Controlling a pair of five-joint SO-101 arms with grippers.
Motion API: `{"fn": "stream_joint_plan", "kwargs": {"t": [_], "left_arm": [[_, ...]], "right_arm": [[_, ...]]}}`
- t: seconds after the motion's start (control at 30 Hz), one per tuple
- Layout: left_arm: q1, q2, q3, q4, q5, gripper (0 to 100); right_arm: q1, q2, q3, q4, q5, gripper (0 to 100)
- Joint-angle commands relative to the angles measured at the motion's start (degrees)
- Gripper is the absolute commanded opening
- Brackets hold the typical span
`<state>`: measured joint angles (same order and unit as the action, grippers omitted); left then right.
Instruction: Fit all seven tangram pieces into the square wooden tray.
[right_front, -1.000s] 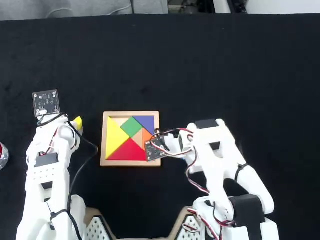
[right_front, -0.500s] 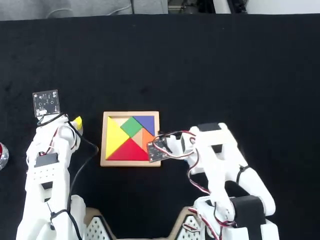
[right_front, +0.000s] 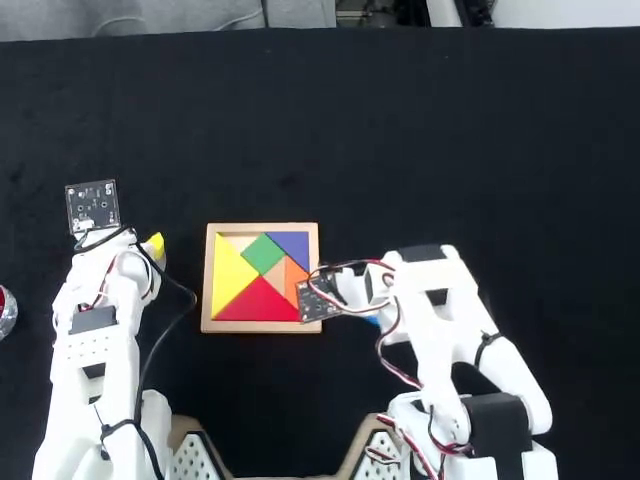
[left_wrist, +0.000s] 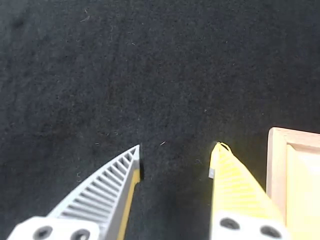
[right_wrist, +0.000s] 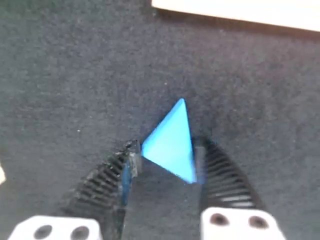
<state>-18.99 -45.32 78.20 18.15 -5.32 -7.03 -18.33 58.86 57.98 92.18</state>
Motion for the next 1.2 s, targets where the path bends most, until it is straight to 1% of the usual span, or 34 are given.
{"fn": "stream_joint_plan", "kwargs": {"t": [0.0, 0.3, 0.37, 0.43, 0.53, 0.57, 0.6, 0.7, 0.77, 0.83, 0.93, 1.0, 1.17], "left_arm": [[0.84, -0.44, -0.66, -0.97, 0.09, 23], [0.84, -0.44, -0.66, -0.97, 0.09, 23], [0.92, -0.44, -0.66, -0.97, 0.09, 23], [0.92, -0.44, -0.66, -0.97, 0.09, 23], [0.92, -0.44, -0.66, -0.97, 0.09, 23], [0.92, -0.44, -0.66, -0.97, 0.09, 23], [0.84, -0.62, -0.66, -0.97, 0.09, 23], [-0.48, -0.97, -0.75, -0.97, 0.44, 23], [-3.12, -0.97, -1.27, -0.97, 1.85, 23], [-4.79, -0.97, -1.63, -0.97, 5.27, 23], [-5.23, -0.97, -1.80, -0.97, 6.51, 23], [-5.23, -0.97, -1.80, -0.97, 6.51, 23], [-5.49, -0.97, -1.80, -0.97, 6.77, 23]], "right_arm": [[1.14, -0.75, 0.57, -0.18, 0.26, 6.4], [1.05, -1.10, 0.04, -0.35, 0.09, 6.0], [0.88, -1.71, -1.80, -0.18, -1.67, 6.0], [-0.53, -3.03, -6.20, -0.26, -8.88, 6.0], [-4.66, -4.26, -14.64, -2.20, -25.23, 6.0], [-6.07, -4.35, -17.01, -2.64, -29.45, 6.0], [-7.74, -4.26, -18.95, -2.81, -31.56, 6.0], [-14.24, -2.68, -22.11, -2.73, -31.74, 6.0], [-18.11, 0.48, -25.27, -2.73, -31.91, 6.0], [-20.48, 5.41, -30.11, -2.29, -32.70, 6.0], [-22.51, 15.69, -41.19, -0.09, -37.01, 6.0], [-23.47, 22.99, -49.80, 3.60, -38.68, 6.0], [-26.02, 36.88, -69.49, 15.30, -38.77, 6.0]]}}
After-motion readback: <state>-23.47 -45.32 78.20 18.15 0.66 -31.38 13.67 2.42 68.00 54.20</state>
